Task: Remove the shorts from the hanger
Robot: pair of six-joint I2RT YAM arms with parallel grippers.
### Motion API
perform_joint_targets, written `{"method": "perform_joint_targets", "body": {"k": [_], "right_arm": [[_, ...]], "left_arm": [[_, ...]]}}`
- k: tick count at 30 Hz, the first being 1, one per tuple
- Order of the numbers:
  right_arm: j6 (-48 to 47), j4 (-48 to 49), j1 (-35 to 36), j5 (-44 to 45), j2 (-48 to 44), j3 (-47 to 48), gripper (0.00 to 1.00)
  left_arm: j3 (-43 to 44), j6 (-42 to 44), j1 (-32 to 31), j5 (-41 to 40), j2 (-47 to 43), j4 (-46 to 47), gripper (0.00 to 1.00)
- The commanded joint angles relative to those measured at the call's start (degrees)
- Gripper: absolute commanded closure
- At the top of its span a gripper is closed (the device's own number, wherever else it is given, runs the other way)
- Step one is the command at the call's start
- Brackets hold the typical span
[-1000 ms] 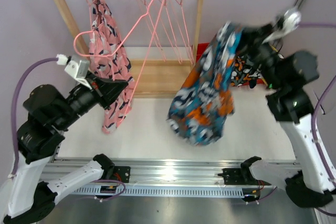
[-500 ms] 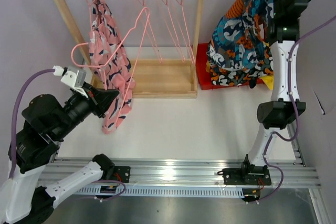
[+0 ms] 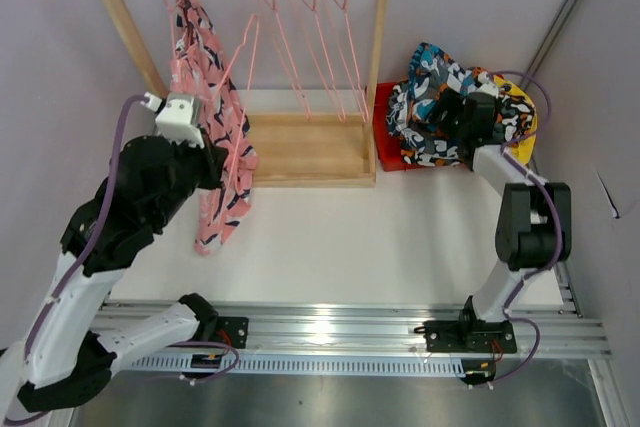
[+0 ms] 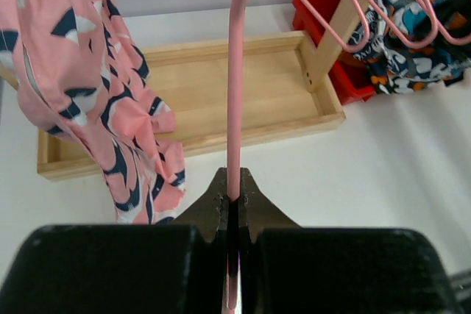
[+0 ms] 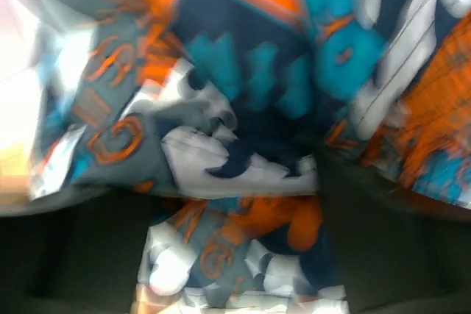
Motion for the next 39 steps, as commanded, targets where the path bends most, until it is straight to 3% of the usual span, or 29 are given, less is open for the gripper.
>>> {"method": "perform_joint_targets", "body": {"k": [1,5,9,15,25,33,39], "right_arm": [[1.02,2.18,4.38,4.29,-13.14,-9.99,0.01],[0.84,-0.89,6.23,7.30,-26.94,-19.14,0.00],[1.10,-4.05,6.32,5.37,-44.05,-27.32,0.00],[1.98,-10.29,6.41,0.46,-61.48,-36.03,0.01],[2.33,-14.08,7.64,-3.51,-67.40,-38.58,0.01],[2.43,-15.48,7.90,-3.95,-69.42,-40.95,0.01],[1.90,-16.62,8.08,-4.13,-70.39,-40.87,0.00]], "left_arm": [[5.70,2.27,0.45,-5.74,4.72,3.39,1.00],[12.47,3.41,2.29,-6.71,11.39,3.30,1.00],[22.74,4.20,6.76,-5.57,18.17,3.04,1.00],[33.56,5.78,11.95,-4.87,29.16,1.72,1.00],[57.03,4.12,20.75,6.11,51.49,0.66,1.00],[56.78,2.27,21.28,11.57,57.12,4.97,1.00],[50.47,0.51,21.28,13.42,54.59,5.93,1.00]]}}
